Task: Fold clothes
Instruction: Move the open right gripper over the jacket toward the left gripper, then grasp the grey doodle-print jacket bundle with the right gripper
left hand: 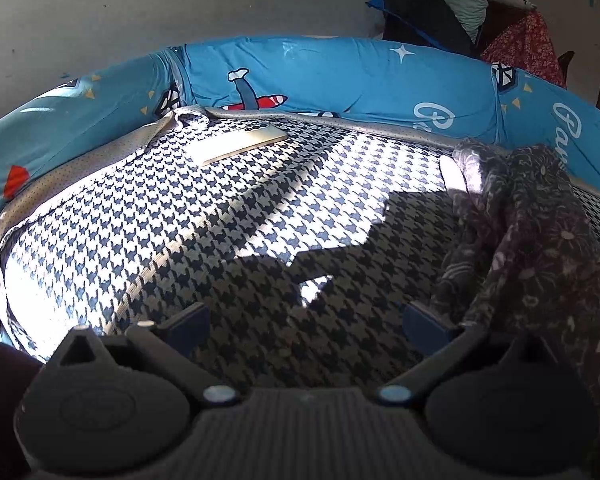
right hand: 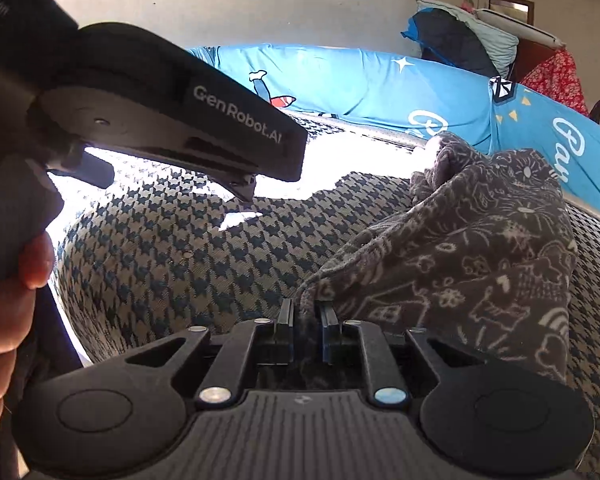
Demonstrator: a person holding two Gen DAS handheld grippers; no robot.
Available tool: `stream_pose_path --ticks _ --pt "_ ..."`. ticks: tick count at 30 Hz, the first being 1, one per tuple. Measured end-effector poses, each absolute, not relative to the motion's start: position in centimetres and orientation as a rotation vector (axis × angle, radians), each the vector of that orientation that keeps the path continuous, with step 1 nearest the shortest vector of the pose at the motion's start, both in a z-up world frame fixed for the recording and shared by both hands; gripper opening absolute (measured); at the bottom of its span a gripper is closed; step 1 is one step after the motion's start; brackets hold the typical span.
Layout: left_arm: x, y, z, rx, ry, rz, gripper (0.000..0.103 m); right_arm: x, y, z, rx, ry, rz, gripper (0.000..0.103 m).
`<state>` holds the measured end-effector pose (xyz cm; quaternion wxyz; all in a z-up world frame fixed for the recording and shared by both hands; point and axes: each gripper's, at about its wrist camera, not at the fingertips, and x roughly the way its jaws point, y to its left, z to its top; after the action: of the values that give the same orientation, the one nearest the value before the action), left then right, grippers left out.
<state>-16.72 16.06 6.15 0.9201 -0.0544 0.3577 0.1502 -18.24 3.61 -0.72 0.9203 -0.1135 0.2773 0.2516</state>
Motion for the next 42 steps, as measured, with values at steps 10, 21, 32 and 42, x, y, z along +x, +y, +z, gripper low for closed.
stream_pose_path --ticks 10,21,32,42 --pt "-15.9 15.3 5.1 -0.111 0.77 0.28 0.103 -19.5 1.6 1.9 -0.298 0.603 0.551 0.035" --pt "-15.2 13.4 4.4 -0.083 0.785 0.215 0.103 -17.0 -3.0 5.5 -0.197 0.597 0.424 0.036" --pt "-14.8 12.7 4.0 -0.077 0.8 0.178 0.103 -13.4 -4.2 6.3 -0.196 0.588 0.376 0.038" --pt "-14.0 11.9 2.8 -0.047 0.837 0.184 0.103 -8.4 -2.7 5.6 -0.216 0.521 0.356 0.056"
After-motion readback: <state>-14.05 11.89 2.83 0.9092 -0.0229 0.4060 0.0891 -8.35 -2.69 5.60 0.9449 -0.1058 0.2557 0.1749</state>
